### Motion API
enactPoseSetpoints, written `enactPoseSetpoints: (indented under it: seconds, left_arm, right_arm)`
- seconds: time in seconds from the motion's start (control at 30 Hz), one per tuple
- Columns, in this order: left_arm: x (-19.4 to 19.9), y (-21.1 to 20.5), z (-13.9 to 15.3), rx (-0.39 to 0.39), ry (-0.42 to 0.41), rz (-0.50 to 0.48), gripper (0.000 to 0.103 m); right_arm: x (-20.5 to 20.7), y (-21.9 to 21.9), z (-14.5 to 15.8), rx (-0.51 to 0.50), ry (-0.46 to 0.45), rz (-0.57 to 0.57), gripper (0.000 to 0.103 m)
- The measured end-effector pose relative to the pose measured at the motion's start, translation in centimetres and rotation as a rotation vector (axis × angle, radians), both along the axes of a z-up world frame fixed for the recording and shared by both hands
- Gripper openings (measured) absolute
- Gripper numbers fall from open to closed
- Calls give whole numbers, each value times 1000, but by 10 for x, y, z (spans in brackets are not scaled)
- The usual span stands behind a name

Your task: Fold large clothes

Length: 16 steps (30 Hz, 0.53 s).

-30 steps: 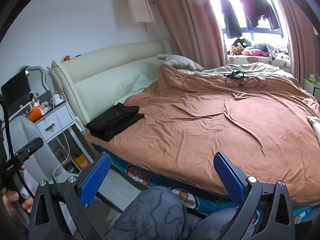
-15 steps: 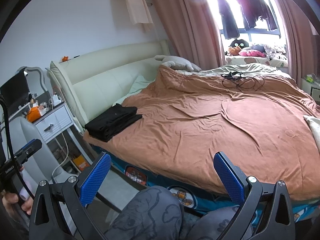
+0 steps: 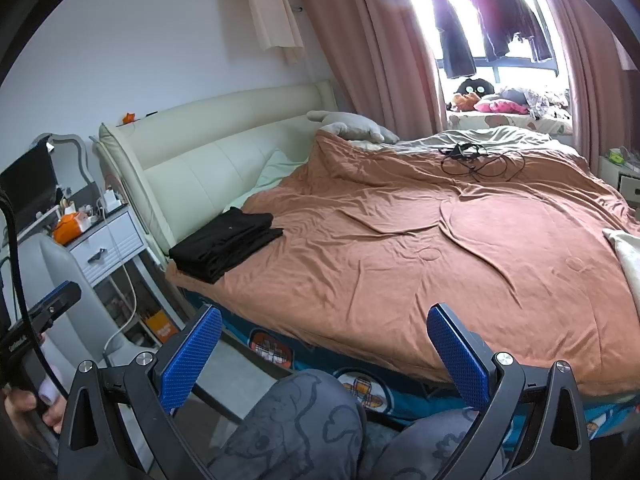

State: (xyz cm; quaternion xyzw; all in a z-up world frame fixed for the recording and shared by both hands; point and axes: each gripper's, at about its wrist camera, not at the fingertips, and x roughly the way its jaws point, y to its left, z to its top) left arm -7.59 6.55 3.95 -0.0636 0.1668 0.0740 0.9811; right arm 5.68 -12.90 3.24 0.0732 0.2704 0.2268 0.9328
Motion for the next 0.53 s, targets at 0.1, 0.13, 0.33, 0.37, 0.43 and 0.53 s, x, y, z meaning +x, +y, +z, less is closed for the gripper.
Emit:
enactPoseSetpoints:
  seconds: [0.1, 0.13, 0.33, 0.37, 0.43, 0.53]
  left_arm:
    - [-4, -2, 0, 1, -3, -5, 103]
    - [-5, -3, 0, 3, -6, -5, 103]
    - [-14, -3, 1, -2, -16, -12, 103]
    - [-13, -3, 1, -5, -16, -14, 103]
    - [-17, -3, 1, -7, -21, -14, 103]
    - [-19, -4, 2, -6, -21, -13, 103]
  right_arm:
    - [-1, 0, 0, 1, 0, -1, 103]
    - [-1, -1, 0, 0, 0, -1, 103]
    - [-8, 0, 3, -4, -4, -7, 103]
    - [-10, 0, 4, -5, -5, -8, 103]
    - [-12, 0, 4, -5, -6, -7, 103]
    - [-14, 1, 5, -4, -6, -8, 103]
